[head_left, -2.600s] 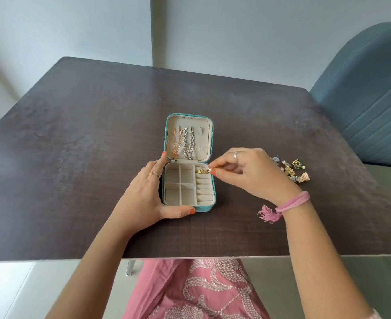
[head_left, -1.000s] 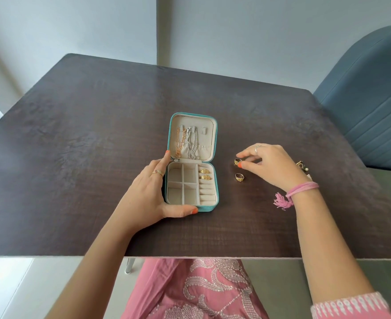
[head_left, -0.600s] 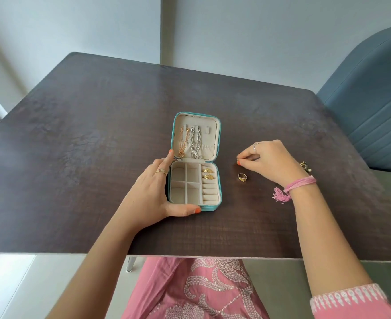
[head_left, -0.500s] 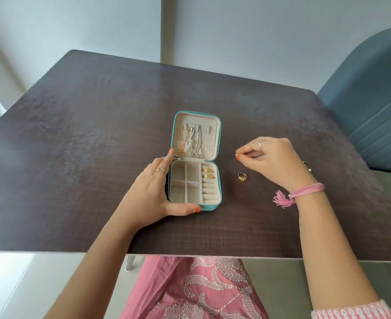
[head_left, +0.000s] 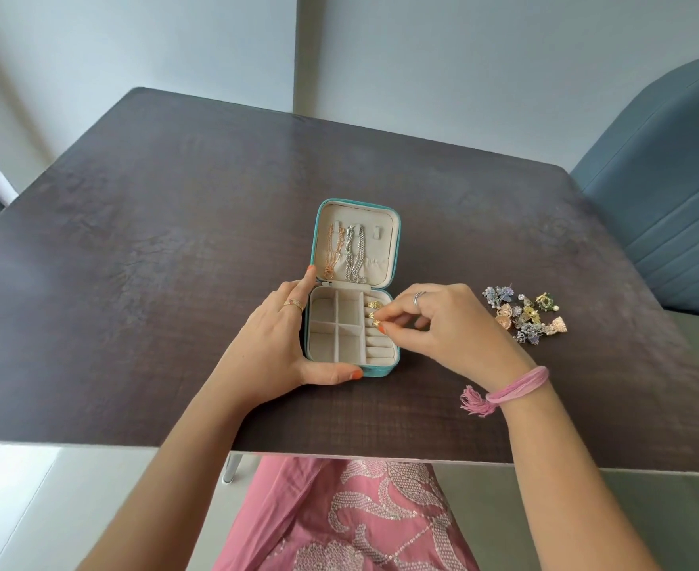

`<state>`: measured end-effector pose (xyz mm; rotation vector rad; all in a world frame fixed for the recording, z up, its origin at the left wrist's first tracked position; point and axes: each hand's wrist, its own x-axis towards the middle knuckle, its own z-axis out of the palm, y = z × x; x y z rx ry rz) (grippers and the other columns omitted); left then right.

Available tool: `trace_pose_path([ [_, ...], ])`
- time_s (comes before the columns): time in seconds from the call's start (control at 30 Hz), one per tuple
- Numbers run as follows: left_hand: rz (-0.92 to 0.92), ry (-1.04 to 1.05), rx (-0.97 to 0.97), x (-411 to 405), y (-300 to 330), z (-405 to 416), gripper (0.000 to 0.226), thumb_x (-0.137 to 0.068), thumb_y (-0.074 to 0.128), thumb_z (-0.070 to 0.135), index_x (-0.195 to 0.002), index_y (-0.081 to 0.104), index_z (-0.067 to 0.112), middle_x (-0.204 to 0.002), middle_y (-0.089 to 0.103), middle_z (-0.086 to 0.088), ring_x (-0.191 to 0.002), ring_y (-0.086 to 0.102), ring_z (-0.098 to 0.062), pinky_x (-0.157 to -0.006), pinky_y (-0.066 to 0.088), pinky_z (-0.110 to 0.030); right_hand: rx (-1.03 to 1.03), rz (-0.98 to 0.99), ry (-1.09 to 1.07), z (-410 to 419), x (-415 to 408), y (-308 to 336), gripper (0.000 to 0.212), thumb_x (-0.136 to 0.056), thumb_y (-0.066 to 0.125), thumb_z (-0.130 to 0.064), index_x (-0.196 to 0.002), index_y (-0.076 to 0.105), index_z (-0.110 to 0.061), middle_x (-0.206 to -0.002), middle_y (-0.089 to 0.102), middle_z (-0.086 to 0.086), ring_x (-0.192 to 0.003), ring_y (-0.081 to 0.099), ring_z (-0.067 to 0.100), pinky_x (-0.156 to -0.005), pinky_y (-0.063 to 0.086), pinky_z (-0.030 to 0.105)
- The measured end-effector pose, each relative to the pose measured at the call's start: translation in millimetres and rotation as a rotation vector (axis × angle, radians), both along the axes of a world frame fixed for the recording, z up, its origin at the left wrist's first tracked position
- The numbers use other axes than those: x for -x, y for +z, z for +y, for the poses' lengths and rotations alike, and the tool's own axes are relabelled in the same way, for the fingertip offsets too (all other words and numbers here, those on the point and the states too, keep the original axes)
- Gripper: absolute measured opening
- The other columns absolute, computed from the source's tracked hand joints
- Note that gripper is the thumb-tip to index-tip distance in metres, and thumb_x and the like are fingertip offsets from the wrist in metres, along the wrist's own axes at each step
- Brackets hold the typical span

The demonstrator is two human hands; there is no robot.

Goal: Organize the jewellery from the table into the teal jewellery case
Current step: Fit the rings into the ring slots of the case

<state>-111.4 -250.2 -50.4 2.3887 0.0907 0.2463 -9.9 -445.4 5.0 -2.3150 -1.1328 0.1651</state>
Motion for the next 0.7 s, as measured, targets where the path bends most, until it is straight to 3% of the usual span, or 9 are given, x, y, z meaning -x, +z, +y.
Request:
trace_pose_path([
  [0.1,0.004,-0.004,-0.004,-0.3,0.0,0.5,0.131,-0.049,0.06,0.079,-0.153,0.006,0.02,-0.141,0.039,0.004,-0.127,0.034,-0.006,-0.102,0.023,-0.016,0.027,-0.037,-0.007,0.5,0.6,-1.5,0.018,-0.084,0.069,-0.017,-0.101,0.075,-0.018,-0.089,0.07,-0.005,-0.075,0.065,0.002,-0.071,0.052,0.015],
  [0.27,0.001,-0.008,-0.005,0.1,0.4,1.1,0.13,-0.05,0.061,0.078,-0.153,0.005,0.022,-0.142,0.038,0.005,-0.127,0.033,-0.004,-0.101,0.022,-0.014,0.058,-0.059,-0.029,0.3,2.1,-1.5,0.014,-0.084,0.069,-0.021,-0.098,0.073,-0.02,-0.079,0.062,-0.018,-0.071,0.059,-0.007,-0.07,0.046,0.006],
  [0.43,-0.01,-0.01,-0.009,0.2,-0.3,0.6,0.129,-0.05,0.061,0.078,-0.153,0.007,0.019,-0.14,0.04,0.003,-0.126,0.034,-0.004,-0.101,0.022,-0.013,0.036,-0.164,-0.003,0.7,4.8,-11.0,0.009,-0.083,0.071,-0.019,-0.09,0.077,-0.017,-0.085,0.072,-0.006,-0.075,0.058,0.006,-0.067,0.051,0.022],
  [0.6,0.01,-0.009,-0.009,-0.6,0.5,0.9,0.131,-0.049,0.058,0.08,-0.153,0.005,0.021,-0.143,0.038,0.003,-0.128,0.035,-0.007,-0.103,0.023,-0.017,0.017,-0.142,-0.024,-1.5,7.9,-12.7,0.015,-0.085,0.069,-0.019,-0.097,0.076,-0.015,-0.089,0.06,-0.01,-0.074,0.054,0.002,-0.068,0.047,0.015],
  [0.7,0.02,-0.004,-0.007,-0.2,0.4,0.8,0.132,-0.048,0.058,0.081,-0.153,0.005,0.02,-0.143,0.037,0.004,-0.129,0.035,-0.009,-0.104,0.025,-0.018,0.026,-0.11,-0.02,-2.3,7.1,-11.5,0.016,-0.086,0.068,-0.019,-0.1,0.076,-0.017,-0.088,0.057,-0.013,-0.074,0.056,0.004,-0.068,0.05,0.019],
])
